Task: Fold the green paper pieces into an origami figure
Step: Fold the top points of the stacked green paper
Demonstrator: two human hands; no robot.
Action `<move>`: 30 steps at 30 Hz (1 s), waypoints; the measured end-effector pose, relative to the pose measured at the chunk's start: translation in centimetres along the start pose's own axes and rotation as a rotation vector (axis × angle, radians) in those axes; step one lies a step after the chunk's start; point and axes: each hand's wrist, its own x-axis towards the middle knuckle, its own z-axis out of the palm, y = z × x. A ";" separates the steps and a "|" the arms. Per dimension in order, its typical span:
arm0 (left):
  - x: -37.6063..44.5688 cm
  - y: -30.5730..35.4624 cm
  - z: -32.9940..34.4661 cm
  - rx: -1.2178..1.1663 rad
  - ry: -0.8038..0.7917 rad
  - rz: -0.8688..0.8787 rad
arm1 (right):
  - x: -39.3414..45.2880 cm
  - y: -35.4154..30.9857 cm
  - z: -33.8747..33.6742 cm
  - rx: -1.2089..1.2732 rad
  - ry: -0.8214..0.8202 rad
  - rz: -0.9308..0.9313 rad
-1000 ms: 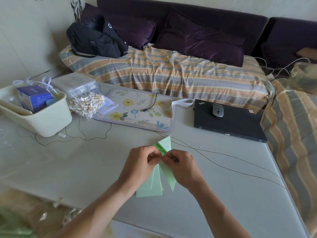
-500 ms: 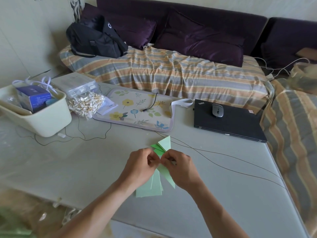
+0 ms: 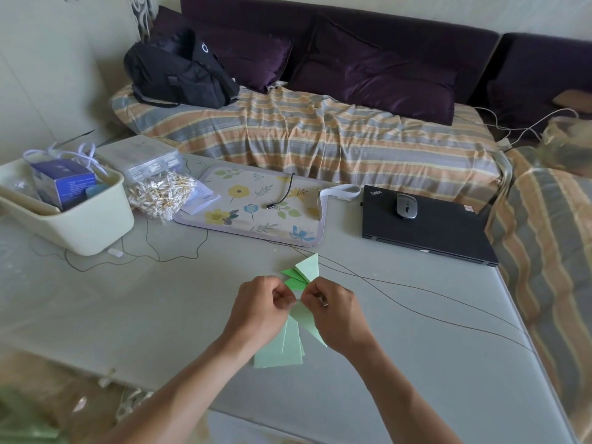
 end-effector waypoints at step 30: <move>0.0 -0.1 0.0 -0.035 -0.029 0.047 | 0.3 -0.1 -0.9 0.081 0.003 0.228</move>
